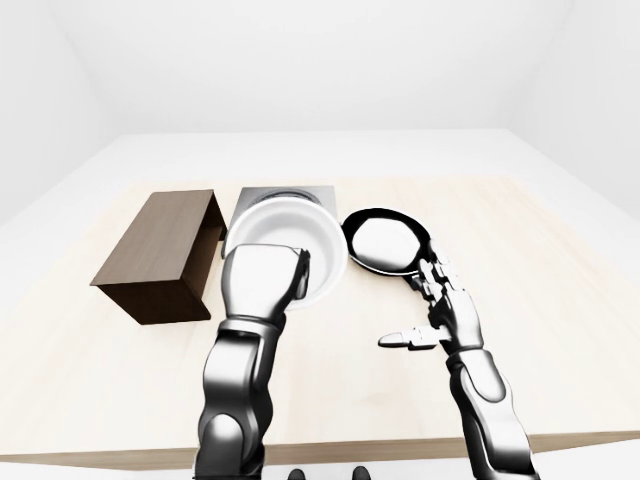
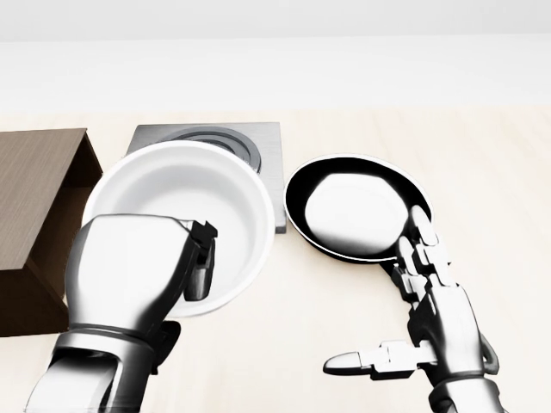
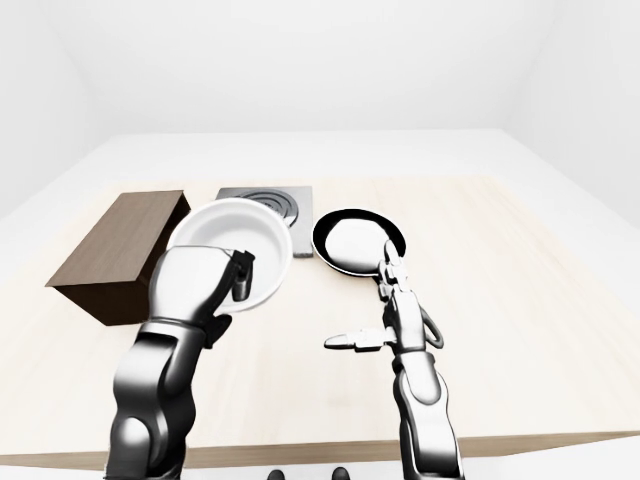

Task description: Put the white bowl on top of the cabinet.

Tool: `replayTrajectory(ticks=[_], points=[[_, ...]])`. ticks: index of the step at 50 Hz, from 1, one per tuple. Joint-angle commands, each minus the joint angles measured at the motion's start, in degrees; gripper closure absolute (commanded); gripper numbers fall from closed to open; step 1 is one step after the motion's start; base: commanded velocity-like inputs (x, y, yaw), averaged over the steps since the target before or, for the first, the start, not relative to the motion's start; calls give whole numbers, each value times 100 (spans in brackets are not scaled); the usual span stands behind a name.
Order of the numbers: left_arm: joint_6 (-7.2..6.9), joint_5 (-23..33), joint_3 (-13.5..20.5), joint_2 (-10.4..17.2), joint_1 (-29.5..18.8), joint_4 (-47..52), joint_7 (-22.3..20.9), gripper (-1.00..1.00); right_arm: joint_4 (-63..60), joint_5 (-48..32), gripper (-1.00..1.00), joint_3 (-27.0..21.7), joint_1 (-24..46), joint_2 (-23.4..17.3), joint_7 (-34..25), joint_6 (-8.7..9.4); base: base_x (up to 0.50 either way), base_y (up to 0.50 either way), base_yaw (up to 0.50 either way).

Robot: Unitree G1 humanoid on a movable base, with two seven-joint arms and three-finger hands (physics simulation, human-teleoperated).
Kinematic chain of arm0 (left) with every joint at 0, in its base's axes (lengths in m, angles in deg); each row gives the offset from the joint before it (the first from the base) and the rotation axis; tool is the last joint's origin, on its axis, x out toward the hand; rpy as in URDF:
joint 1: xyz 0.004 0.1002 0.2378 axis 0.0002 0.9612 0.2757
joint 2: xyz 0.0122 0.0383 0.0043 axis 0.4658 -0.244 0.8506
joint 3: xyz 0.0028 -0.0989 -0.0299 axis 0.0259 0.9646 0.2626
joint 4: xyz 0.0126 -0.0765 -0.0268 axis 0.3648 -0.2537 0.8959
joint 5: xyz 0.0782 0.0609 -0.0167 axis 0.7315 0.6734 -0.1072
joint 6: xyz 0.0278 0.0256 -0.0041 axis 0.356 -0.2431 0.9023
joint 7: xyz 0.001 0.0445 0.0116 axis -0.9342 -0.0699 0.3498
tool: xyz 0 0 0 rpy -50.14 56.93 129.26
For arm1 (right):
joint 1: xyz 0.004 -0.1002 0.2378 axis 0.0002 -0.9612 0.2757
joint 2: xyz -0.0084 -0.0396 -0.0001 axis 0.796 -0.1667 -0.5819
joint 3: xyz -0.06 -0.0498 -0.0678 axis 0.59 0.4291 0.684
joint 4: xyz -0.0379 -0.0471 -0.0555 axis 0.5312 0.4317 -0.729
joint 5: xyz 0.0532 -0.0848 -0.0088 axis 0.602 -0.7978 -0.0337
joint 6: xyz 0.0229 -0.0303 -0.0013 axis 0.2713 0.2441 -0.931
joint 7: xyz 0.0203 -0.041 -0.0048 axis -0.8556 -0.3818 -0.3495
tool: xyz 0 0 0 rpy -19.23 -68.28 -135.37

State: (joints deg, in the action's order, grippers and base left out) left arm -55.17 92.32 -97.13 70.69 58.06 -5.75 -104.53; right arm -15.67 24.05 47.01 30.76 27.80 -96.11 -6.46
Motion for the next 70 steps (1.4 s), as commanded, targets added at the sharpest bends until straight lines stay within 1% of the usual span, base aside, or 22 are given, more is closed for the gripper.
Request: replayTrajectory(ticks=[1, 4, 6, 7, 11, 12, 19, 25, 26, 33, 35, 39, 40, 42, 47, 51, 55, 59, 62, 65, 67, 70], points=[[0, 515, 812, -73, -1363, 39, -866, 100, -64, -8, -100, 18, -50, 8, -10, 0, 0, 0, 0], [0, 599, 919, -35, -1632, 11, -1069, 100, -71, -11, -100, 22, -57, 10, -13, 0, 0, 0, 0], [0, 619, 944, -13, -1686, 14, -1131, 100, -73, -12, -100, 23, -59, 10, -13, 0, 0, 0, 0], [0, 693, 1001, 20, -1858, 29, -1275, 100, -82, -9, -100, 21, -62, 10, -16, 0, 0, 0, 0], [0, 736, 1038, 50, -1987, -1, -1351, 100, -77, -8, -100, 21, -61, 10, -19, 0, 0, 0, 0], [0, 803, 1100, 92, -2173, 14, -1452, 100, -72, -8, -100, 22, -59, 11, -19, 0, 0, 0, 0], [0, 933, 1262, 239, -2613, 58, -1452, 100, -49, -30, -100, 44, -66, 15, -17, 0, 0, 0, 0], [0, 881, 1404, 393, -2855, 7, -1452, 100, -51, -29, -100, 50, -67, 15, -18, 0, 0, 0, 0], [0, 814, 1482, 464, -2946, -93, -1452, 100, -59, -26, -100, 46, -69, 14, -17, 0, 0, 0, 0], [0, 563, 1665, 813, -3340, -408, -1452, 100, -32, -45, -100, 72, -69, 20, -11, -6, 0, 0, 0], [0, 503, 1703, 894, -3409, -505, -1452, 100, -9, -45, -100, 73, -49, 19, -7, -2, 0, 0, 0], [0, 449, 1707, 949, -3443, -563, -1452, 100, -12, -46, -100, 74, -50, 17, -6, 0, 0, 0, 0], [0, 338, 1815, 1070, -3595, -768, -1452, 100, -4, -42, -100, 72, -35, 16, -6, 0, 0, 0, 0], [0, 275, 1842, 1203, -3663, -863, -1452, 100, 10, -47, -100, 76, -26, 15, -2, 0, 0, 0, 0], [0, 173, 1901, 1397, -3816, -977, -1452, 100, -2, -49, -100, 82, -36, 16, 1, 0, 0, 0, 0], [0, 152, 1908, 1466, -3820, -1028, -1452, 100, -10, -48, -100, 82, -42, 15, -2, 0, 0, 0, 0], [0, -41, 2027, 1663, -3975, -1315, -1452, 100, -21, -51, -100, 89, -57, 16, -7, 0, 0, 0, 0], [0, -200, 2074, 1834, -3993, -1523, -1452, 100, -49, -47, -100, 87, -71, 19, -11, 0, 0, 0, 0], [0, -257, 2075, 1891, -3998, -1589, -1452, 100, -12, -58, -100, 88, -56, 20, -2, -2, 0, 0, 0], [0, -364, 2109, 1983, -4034, -1738, -1394, 100, -29, -56, -100, 90, -68, 19, -4, 0, 0, 0, 0], [0, -527, 2163, 2076, -4078, -1981, -1219, 100, -61, -47, -100, 84, -85, 19, -8, 0, 0, 0, 0], [0, -557, 2142, 2103, -4077, -1994, -1204, 100, -62, -47, -100, 84, -85, 19, -8, 0, 0, 0, 0]])
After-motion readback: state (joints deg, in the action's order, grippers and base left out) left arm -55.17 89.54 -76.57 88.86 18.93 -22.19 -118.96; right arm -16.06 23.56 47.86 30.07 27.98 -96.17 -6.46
